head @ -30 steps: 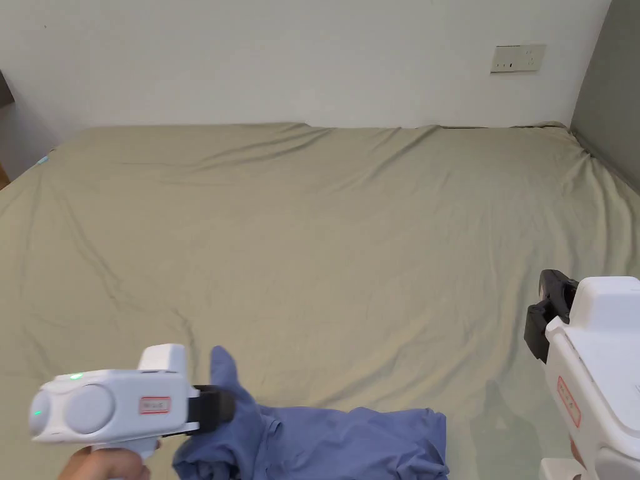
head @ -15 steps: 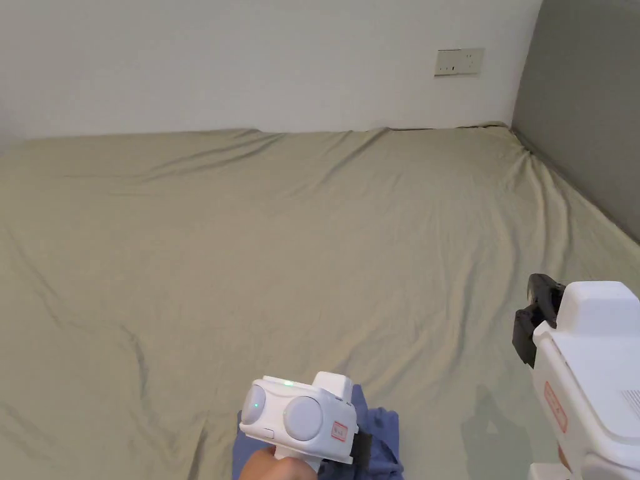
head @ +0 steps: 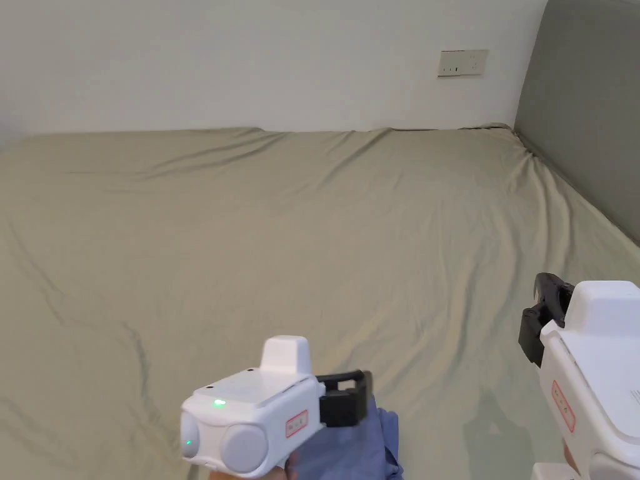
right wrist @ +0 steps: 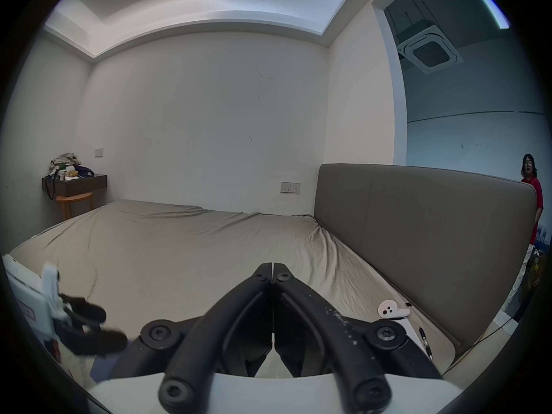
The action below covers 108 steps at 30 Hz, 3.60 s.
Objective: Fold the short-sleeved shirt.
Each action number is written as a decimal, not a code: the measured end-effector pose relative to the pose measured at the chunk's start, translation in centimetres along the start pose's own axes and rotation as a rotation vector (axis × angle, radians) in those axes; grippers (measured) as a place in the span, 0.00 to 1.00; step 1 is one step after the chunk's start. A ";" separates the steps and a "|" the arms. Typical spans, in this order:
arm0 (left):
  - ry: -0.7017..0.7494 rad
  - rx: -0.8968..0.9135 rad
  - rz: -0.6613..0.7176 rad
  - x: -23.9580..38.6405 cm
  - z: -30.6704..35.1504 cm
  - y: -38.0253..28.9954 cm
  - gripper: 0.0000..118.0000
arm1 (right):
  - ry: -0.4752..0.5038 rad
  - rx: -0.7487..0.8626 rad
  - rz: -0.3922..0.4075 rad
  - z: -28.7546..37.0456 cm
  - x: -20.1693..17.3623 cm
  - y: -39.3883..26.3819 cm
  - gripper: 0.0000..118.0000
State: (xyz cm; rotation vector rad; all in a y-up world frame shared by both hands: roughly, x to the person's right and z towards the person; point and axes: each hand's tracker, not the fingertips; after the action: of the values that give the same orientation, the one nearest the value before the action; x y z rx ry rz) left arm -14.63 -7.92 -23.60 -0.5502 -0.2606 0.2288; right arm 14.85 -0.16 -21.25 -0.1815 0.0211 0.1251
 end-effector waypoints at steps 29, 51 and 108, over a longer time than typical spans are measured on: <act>0.058 -0.243 -0.170 5.2 -10.2 -13.8 0.00 | -0.016 -0.044 -0.006 -0.2 2.1 -1.6 0.02; 0.153 0.268 -0.297 2.5 4.5 2.5 0.00 | 0.024 0.027 0.001 1.7 -0.7 1.2 0.02; 0.407 0.321 -0.026 -12.0 12.0 3.7 0.00 | 0.232 -0.506 0.064 -5.4 -15.0 -22.3 0.02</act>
State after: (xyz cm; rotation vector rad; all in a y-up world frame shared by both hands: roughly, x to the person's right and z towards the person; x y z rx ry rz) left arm -30.08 -2.44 -17.88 -0.2652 0.1629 0.1250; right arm 2.68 -24.71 -22.12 -0.7004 0.2278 0.1714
